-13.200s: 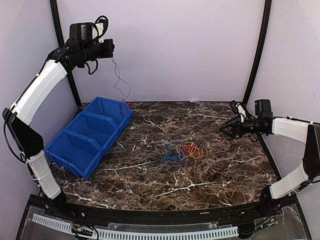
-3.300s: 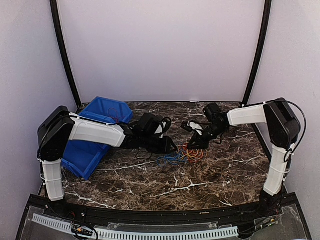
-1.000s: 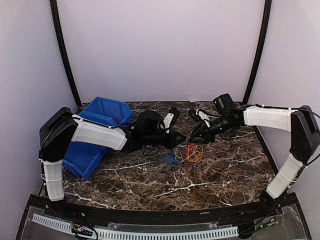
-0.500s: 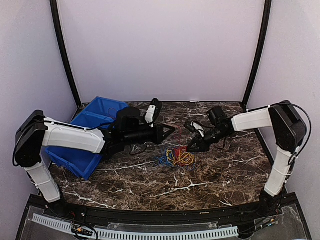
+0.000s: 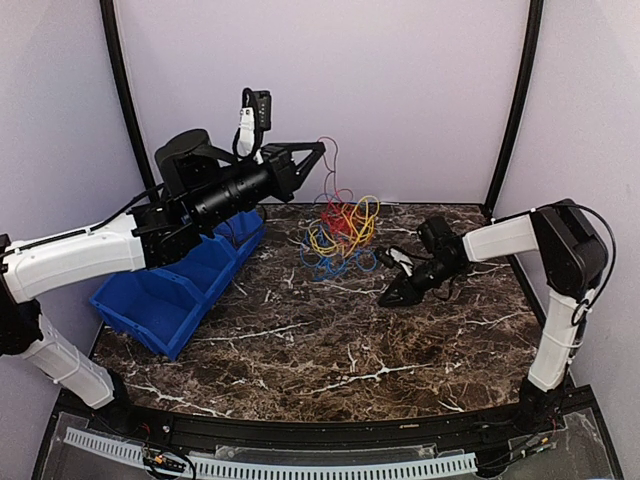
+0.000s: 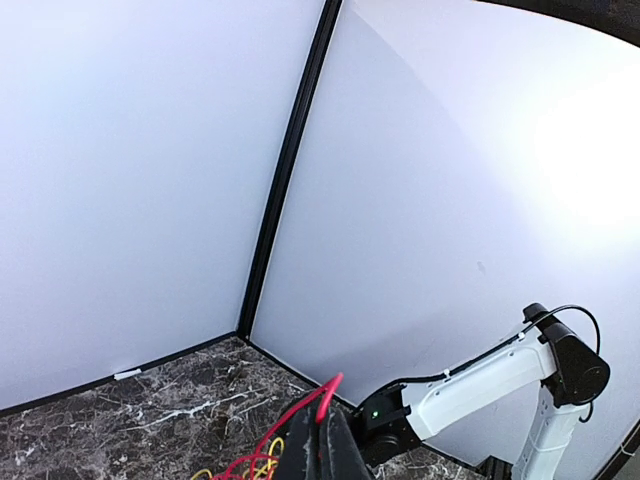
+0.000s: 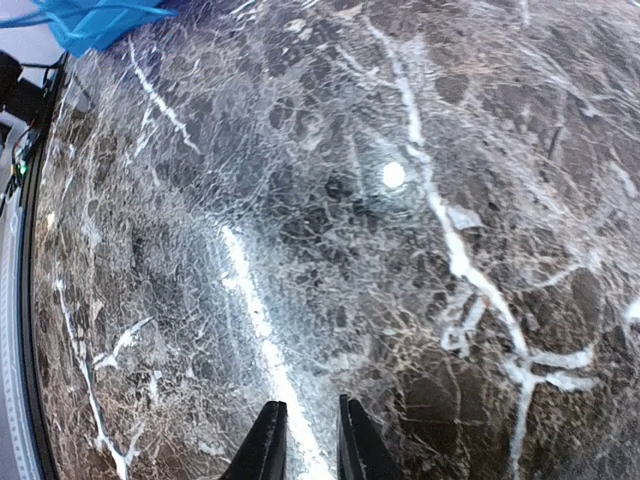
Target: Untangle the cables
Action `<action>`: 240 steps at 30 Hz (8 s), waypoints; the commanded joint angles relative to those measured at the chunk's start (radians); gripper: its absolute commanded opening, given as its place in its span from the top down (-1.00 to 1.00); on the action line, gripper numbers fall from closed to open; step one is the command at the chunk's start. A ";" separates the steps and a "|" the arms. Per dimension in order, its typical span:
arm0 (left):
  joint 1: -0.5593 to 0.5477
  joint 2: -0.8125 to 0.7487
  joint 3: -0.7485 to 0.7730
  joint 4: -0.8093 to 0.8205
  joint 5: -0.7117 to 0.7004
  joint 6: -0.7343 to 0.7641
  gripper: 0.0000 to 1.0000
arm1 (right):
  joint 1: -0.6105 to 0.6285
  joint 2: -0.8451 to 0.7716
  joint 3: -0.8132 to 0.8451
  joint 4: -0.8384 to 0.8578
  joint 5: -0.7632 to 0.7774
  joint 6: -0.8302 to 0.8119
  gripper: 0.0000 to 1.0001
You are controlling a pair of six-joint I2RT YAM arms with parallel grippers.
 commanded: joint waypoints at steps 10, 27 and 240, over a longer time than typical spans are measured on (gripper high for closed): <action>-0.002 0.154 0.025 0.020 0.068 -0.088 1.00 | -0.049 -0.445 0.025 0.041 0.133 -0.058 -0.42; -0.003 0.259 -0.044 0.125 0.030 -0.281 1.00 | 0.117 -0.188 0.096 0.263 -0.052 0.155 -0.62; -0.007 0.125 -0.563 -0.212 0.108 -0.128 0.21 | 0.350 -0.028 0.070 -0.023 0.289 -0.224 1.00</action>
